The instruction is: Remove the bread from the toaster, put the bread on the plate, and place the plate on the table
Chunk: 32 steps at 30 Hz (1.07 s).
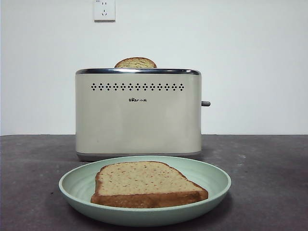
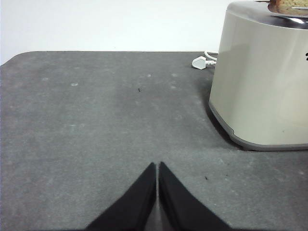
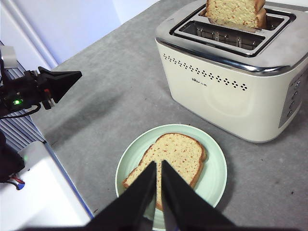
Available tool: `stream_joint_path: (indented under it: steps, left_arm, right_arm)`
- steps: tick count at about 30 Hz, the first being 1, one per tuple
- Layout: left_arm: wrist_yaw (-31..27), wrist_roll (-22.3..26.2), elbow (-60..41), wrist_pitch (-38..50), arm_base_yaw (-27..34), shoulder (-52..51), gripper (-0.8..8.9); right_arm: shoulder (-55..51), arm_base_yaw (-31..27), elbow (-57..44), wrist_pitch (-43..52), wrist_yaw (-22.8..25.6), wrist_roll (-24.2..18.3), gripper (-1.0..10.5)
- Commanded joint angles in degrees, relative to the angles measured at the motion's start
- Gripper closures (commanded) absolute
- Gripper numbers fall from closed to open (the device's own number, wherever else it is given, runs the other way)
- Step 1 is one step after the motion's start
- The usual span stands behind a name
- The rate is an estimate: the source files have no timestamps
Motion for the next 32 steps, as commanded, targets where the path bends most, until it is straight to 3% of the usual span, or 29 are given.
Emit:
stream_joint_path:
  steps: [1, 5, 7, 12, 17, 23, 32]
  left_arm:
    - [0.0, 0.1, -1.4, 0.3, 0.2, 0.0, 8.06]
    - [0.0, 0.1, -1.4, 0.3, 0.2, 0.0, 8.06]
    - [0.0, 0.1, -1.4, 0.3, 0.2, 0.0, 8.06]
    - [0.0, 0.1, -1.4, 0.3, 0.2, 0.0, 8.06]
    - [0.0, 0.1, -1.4, 0.3, 0.2, 0.0, 8.06]
    - [0.0, 0.1, -1.4, 0.3, 0.2, 0.0, 8.06]
    - [0.0, 0.1, -1.4, 0.3, 0.2, 0.0, 8.06]
  right_arm:
    - [0.2, 0.2, 0.7, 0.5, 0.6, -2.0, 9.4]
    - [-2.2, -4.4, 0.6, 0.5, 4.5, -7.1, 9.4]
    - [-3.4, -8.9, 0.0, 1.2, 4.1, -9.2, 9.4]
    - [-8.4, -21.3, -6.6, 8.0, 2.3, -9.9, 9.4]
    - [-16.1, -30.6, -18.7, 21.7, 3.1, -10.1, 9.4]
    - [-25.2, -33.1, -33.6, 36.2, 5.0, -9.8, 9.4]
    - [-34.8, -33.1, -45.6, 39.5, 12.1, -8.2, 9.4]
